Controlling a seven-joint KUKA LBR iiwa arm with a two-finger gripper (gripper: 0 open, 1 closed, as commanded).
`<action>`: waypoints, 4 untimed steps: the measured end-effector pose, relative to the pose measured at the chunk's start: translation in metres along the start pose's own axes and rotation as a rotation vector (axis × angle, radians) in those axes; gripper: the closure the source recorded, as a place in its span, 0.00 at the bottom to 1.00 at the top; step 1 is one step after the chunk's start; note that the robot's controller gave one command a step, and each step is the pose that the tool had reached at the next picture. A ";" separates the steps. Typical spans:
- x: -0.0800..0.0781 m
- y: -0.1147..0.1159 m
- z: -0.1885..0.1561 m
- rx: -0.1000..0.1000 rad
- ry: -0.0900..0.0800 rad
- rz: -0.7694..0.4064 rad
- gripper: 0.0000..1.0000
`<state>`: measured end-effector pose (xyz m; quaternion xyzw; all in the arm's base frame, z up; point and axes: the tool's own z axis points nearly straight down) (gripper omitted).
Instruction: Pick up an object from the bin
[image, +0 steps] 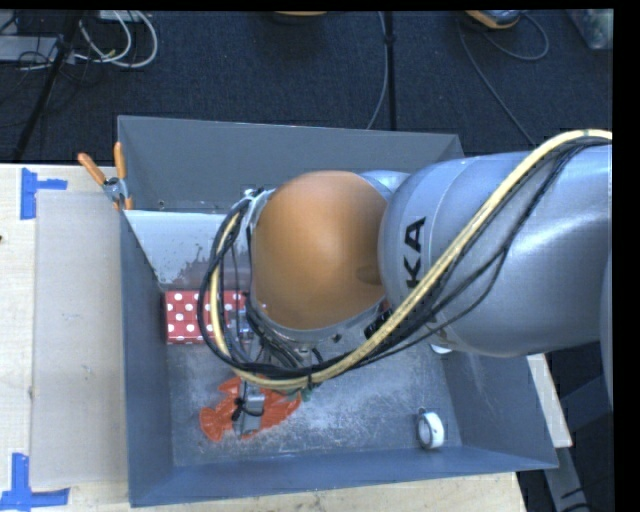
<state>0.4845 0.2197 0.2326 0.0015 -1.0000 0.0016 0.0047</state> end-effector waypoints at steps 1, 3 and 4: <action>-0.002 -0.001 -0.005 -0.002 -0.007 0.004 0.00; -0.005 -0.058 0.091 -0.002 -0.005 -0.018 0.00; -0.012 -0.057 0.128 0.000 -0.006 -0.115 0.00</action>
Offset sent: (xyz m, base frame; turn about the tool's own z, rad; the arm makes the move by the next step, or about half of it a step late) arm 0.0050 -0.0537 -0.1190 -0.1286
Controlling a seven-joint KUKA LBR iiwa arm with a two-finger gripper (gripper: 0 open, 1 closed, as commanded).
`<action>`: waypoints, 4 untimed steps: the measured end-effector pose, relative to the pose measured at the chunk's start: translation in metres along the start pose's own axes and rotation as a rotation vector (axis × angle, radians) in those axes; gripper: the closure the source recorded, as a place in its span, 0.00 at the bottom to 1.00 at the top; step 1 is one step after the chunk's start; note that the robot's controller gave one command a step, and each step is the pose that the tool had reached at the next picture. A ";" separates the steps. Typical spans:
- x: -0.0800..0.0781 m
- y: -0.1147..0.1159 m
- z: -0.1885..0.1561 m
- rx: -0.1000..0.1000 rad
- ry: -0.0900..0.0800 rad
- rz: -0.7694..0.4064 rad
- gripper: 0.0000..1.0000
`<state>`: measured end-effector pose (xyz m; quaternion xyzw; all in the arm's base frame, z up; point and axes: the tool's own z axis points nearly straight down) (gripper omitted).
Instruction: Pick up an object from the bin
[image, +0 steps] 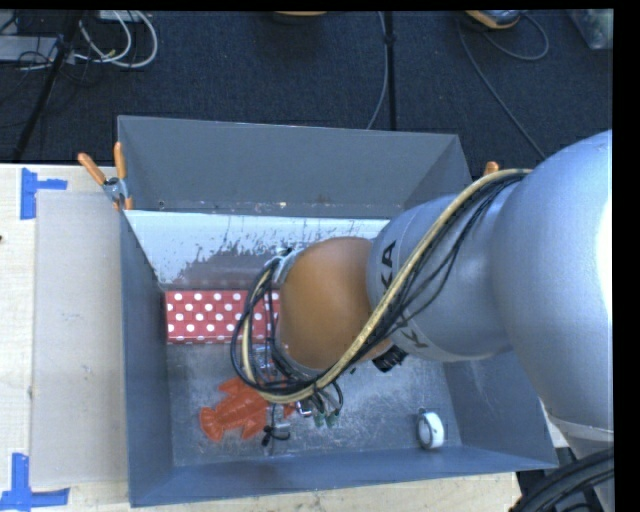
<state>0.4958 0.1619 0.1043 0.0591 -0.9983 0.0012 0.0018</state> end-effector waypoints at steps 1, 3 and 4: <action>-0.003 0.018 0.034 -0.003 0.001 -0.119 1.00; 0.004 0.026 -0.101 -0.003 0.002 -0.085 1.00; 0.004 0.026 -0.101 -0.003 0.002 -0.085 1.00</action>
Offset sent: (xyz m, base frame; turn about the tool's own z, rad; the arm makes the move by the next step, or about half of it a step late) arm 0.0000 0.0000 0.0000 0.0000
